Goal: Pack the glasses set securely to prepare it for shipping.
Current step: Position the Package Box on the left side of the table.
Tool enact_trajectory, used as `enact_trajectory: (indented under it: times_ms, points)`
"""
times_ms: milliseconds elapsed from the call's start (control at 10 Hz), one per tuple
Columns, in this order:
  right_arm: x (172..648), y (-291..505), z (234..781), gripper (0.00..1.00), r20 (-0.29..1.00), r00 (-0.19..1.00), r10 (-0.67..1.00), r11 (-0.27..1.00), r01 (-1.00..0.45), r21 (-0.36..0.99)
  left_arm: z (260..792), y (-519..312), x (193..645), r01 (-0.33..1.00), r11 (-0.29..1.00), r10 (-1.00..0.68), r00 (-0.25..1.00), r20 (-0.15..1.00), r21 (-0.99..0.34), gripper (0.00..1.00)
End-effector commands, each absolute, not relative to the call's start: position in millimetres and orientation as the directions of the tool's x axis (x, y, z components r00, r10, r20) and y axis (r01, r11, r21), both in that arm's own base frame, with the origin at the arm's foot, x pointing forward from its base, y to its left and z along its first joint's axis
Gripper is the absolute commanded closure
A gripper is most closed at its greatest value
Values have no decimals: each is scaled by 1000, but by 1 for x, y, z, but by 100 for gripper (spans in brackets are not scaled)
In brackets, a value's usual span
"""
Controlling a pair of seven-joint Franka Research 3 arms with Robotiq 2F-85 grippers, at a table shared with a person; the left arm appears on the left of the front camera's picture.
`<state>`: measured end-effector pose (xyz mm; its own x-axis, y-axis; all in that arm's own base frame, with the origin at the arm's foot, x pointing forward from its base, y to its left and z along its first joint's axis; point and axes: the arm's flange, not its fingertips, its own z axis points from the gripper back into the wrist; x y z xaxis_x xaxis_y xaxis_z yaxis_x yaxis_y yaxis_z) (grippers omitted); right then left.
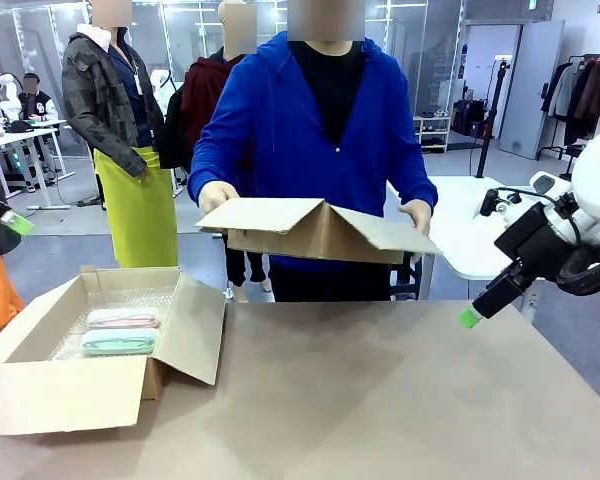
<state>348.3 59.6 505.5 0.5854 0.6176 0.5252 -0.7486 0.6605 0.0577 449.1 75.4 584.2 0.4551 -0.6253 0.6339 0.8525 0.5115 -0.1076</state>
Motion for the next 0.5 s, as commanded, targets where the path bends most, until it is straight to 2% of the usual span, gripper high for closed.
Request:
enact_trajectory:
  times_ms: [0,200,400]
  points:
    - [348,62,505,0,529,581,619,662,-748,46,561,24,403,883,461,-701,305,645,83,0]
    - [348,62,505,0,529,581,619,662,-748,46,553,-14,386,927,335,-826,202,526,170,0]
    - [348,62,505,0,529,581,619,662,-748,46,545,-35,381,928,306,-866,177,468,214,0]
